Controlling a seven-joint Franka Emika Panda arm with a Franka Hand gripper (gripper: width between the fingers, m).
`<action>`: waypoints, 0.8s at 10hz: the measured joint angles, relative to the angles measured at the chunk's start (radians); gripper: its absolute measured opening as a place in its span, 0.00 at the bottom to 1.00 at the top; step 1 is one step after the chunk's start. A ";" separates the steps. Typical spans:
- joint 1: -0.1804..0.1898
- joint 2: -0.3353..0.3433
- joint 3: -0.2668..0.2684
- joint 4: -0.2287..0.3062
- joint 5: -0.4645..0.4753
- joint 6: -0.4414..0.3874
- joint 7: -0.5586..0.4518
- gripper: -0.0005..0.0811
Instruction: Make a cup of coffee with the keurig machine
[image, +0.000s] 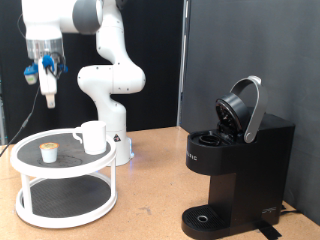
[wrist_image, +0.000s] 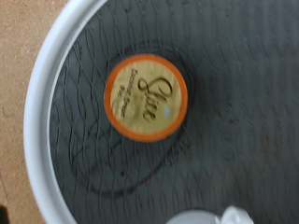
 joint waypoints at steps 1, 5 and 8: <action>-0.007 0.021 -0.005 -0.030 -0.012 0.060 0.001 0.91; -0.014 0.039 -0.010 -0.051 -0.010 0.109 0.002 0.91; -0.020 0.094 -0.010 -0.082 -0.041 0.213 0.031 0.91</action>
